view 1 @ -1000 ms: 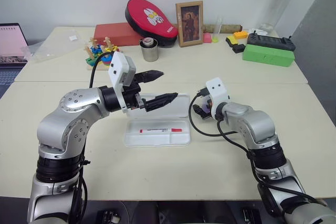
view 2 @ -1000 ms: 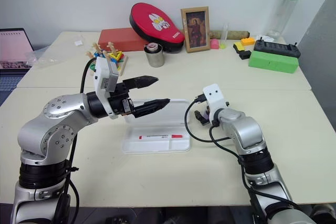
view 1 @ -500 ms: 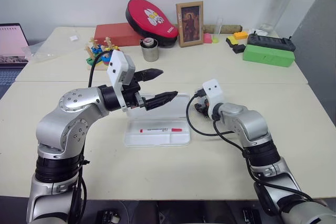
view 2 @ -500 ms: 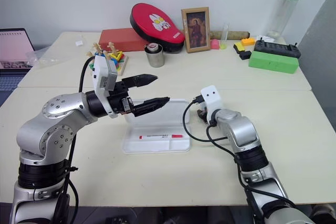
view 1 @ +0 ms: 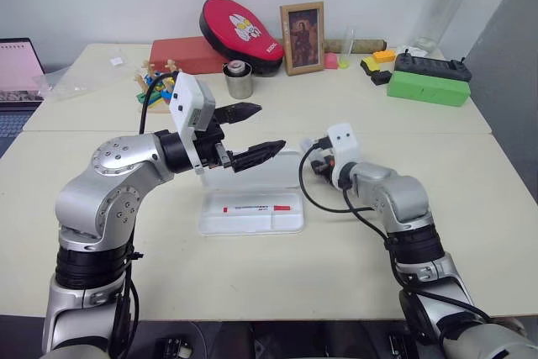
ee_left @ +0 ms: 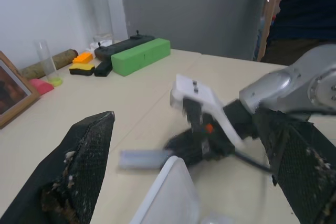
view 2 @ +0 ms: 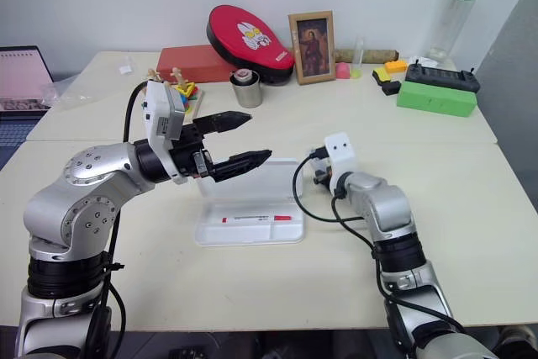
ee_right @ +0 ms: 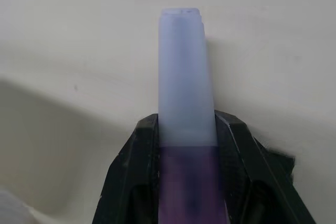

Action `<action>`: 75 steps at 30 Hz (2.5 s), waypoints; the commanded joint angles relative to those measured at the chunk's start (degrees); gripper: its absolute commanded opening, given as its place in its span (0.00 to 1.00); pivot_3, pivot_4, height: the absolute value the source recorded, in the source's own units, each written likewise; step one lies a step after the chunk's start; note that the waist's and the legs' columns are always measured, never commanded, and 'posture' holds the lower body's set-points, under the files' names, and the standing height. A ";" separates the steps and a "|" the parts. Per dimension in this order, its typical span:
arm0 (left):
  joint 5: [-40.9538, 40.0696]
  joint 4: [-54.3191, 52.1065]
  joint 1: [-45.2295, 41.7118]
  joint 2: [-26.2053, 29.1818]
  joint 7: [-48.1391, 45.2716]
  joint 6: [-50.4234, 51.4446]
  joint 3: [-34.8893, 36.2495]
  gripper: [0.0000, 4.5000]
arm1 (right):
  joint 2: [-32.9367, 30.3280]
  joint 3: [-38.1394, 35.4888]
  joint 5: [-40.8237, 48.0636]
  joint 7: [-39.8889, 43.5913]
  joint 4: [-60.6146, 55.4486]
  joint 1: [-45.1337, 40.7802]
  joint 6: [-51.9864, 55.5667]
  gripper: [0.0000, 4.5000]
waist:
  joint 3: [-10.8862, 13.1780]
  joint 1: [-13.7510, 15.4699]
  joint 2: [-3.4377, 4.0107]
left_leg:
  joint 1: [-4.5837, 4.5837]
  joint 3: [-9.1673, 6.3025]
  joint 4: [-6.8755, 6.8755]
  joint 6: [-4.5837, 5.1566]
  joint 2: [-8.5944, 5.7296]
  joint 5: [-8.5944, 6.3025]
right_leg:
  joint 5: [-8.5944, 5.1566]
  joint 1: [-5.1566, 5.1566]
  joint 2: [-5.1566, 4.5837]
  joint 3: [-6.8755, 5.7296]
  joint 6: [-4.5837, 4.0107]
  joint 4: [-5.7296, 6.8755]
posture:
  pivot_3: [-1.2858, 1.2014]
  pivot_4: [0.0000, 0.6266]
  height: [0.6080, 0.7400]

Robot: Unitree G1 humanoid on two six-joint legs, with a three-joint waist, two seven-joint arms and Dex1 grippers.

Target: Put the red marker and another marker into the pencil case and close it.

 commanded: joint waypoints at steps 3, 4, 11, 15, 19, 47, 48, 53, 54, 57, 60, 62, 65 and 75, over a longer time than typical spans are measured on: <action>-1.67 -2.23 3.08 4.49 -1.15 -0.08 4.90 1.00 | -2.70 -7.55 10.28 11.30 -9.66 -5.07 -9.04 0.25 | 0.00 -0.02 0.00 | 0.00 0.00 -0.06 0.00 0.00 0.00 | -0.01 0.00 0.00 0.00 -0.01 -0.04 | 0.52 0.24 1.00; -2.65 -2.82 4.18 5.28 -1.56 0.39 5.91 1.00 | -3.19 -8.06 12.56 14.59 -11.90 -4.92 -11.27 0.25 | 0.01 -0.03 0.02 | 0.00 0.00 -0.08 0.01 0.00 0.00 | -0.02 0.00 0.00 0.00 -0.03 -0.06 | 0.52 0.24 1.00; -8.00 -8.85 23.24 13.88 -6.87 4.18 19.34 1.00 | -16.31 -0.22 24.48 34.96 -25.02 1.12 -6.94 0.25 | 0.02 -0.94 0.03 | -0.08 0.00 -0.22 0.04 0.01 -0.03 | -0.04 0.03 -0.01 -0.03 -0.05 -0.39 | 0.52 0.24 1.00; -7.59 -10.81 34.56 15.06 -9.17 4.06 26.57 1.00 | -19.63 10.70 20.26 38.97 -25.84 2.22 -9.42 0.25 | 0.05 -1.12 0.08 | 0.06 0.04 -0.16 0.04 0.01 -0.03 | -0.05 0.05 -0.01 0.04 -0.06 -0.25 | 0.52 0.24 1.00; -5.82 -12.50 43.27 14.58 -9.84 2.65 30.43 1.00 | -20.41 21.82 10.66 39.26 -20.86 1.02 -14.92 0.25 | 0.01 -1.02 0.02 | 0.15 0.08 -0.15 0.04 0.02 -0.03 | -0.06 0.08 0.00 0.09 -0.07 -0.24 | 0.52 0.24 1.00; -7.46 -20.76 55.21 10.36 -4.81 0.74 32.58 1.00 | -2.41 38.96 -12.98 42.15 10.38 -5.30 -31.47 0.25 | -0.05 -0.52 -0.08 | 0.15 0.03 -0.24 0.01 0.05 -0.04 | -0.04 0.10 0.01 0.02 -0.10 -0.39 | 0.52 0.24 1.00; -7.59 -20.75 54.99 10.49 -4.70 0.81 32.49 1.00 | -2.30 38.79 -13.20 42.30 10.44 -5.19 -31.56 0.25 | -0.05 -0.53 -0.08 | 0.18 0.04 -0.23 0.01 0.05 -0.04 | -0.04 0.14 0.01 0.02 -0.10 -0.39 | 0.52 0.24 1.00; -8.02 -20.40 54.14 11.18 -4.51 1.05 32.26 1.00 | -2.14 37.00 -12.72 42.98 8.78 -5.11 -31.09 0.51 | -0.05 -0.67 -0.08 | 0.19 0.04 -0.24 0.01 0.04 -0.04 | -0.04 0.16 0.01 0.02 -0.10 -0.39 | 0.52 0.24 1.00; -7.95 -20.31 53.88 11.33 -4.47 1.08 32.05 1.00 | -2.13 36.55 -12.68 43.00 8.56 -5.29 -31.34 0.56 | -0.05 -0.66 -0.08 | 0.18 0.04 -0.23 0.01 0.04 -0.04 | -0.04 0.16 0.01 0.02 -0.10 -0.40 | 0.52 0.24 1.00; -7.76 -20.04 53.16 11.58 -4.36 1.09 31.37 1.00 | -2.04 35.44 -12.38 43.34 7.73 -5.84 -31.30 0.67 | -0.04 -0.76 -0.07 | 0.18 0.04 -0.24 0.01 0.05 -0.04 | -0.04 0.15 0.01 0.02 -0.11 -0.41 | 0.52 0.24 1.00; -7.64 -19.83 52.41 11.76 -4.24 1.07 30.66 1.00 | -1.98 34.00 -11.84 43.71 6.51 -6.66 -31.21 0.85 | -0.04 -0.86 -0.07 | 0.18 0.04 -0.25 0.01 0.05 -0.04 | -0.04 0.15 0.01 0.02 -0.10 -0.40 | 0.52 0.24 1.00; -7.65 -19.73 51.90 11.95 -4.08 1.00 30.15 1.00 | -1.96 32.59 -10.98 44.03 5.38 -7.28 -30.94 0.93 | -0.04 -0.87 -0.06 | 0.17 0.03 -0.25 0.01 0.05 -0.04 | -0.04 0.14 0.01 0.02 -0.10 -0.40 | 0.52 0.24 1.00; -7.76 -19.57 50.28 12.23 -3.53 0.99 29.03 1.00 | -2.47 29.37 -8.46 45.42 2.14 -8.14 -30.84 0.99 | -0.03 -0.86 -0.06 | 0.17 0.04 -0.25 0.01 0.04 -0.04 | -0.04 0.14 0.01 0.02 -0.10 -0.40 | 0.52 0.24 1.00; -10.23 -17.78 29.95 8.03 4.94 1.49 15.68 1.00 | -11.37 1.52 18.60 46.05 -11.43 -9.07 -10.21 0.99 | -0.04 0.88 -0.07 | 0.15 0.02 -0.21 0.01 0.04 -0.04 | -0.02 0.23 0.01 -0.03 -0.07 -0.42 | 0.52 0.24 1.00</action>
